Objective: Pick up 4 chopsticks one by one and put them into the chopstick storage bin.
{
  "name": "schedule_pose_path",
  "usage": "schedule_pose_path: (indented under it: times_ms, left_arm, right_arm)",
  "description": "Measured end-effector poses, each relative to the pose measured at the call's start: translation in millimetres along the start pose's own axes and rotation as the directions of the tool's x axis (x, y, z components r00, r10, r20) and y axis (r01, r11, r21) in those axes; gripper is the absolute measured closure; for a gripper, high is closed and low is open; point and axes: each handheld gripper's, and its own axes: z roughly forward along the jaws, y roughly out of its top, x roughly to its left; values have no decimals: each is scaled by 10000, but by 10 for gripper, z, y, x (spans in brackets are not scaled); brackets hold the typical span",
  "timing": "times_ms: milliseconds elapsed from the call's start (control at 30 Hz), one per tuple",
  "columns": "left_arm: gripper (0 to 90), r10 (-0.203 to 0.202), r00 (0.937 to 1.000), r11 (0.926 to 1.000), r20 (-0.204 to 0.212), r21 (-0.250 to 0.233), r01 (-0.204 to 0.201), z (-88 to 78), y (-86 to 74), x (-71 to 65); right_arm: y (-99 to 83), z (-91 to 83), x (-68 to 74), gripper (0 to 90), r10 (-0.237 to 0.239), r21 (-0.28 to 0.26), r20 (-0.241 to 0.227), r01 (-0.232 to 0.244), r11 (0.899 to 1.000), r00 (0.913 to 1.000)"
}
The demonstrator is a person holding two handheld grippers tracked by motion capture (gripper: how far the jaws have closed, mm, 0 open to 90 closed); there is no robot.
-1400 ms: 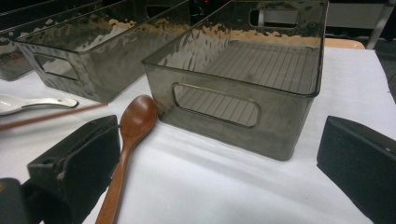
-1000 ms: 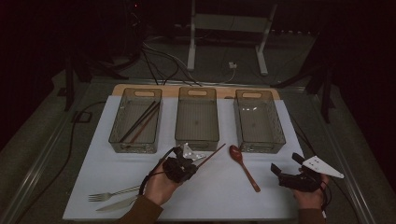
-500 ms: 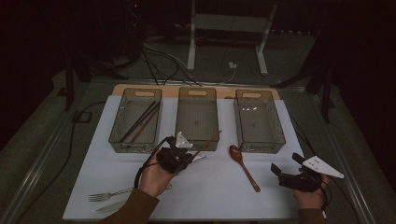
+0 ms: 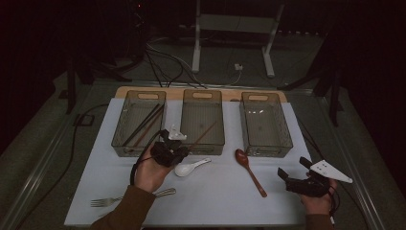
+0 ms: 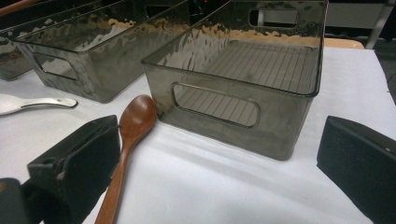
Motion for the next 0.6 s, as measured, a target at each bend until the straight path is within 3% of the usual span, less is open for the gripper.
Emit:
schedule_pose_path:
  times_ms: [600]
  left_arm:
    - [864,-570,9976,9984,-401,-83,567,-127,11,320]
  right_arm:
    - [-1,3,2,0,18,33,-12,-18,10000,10000]
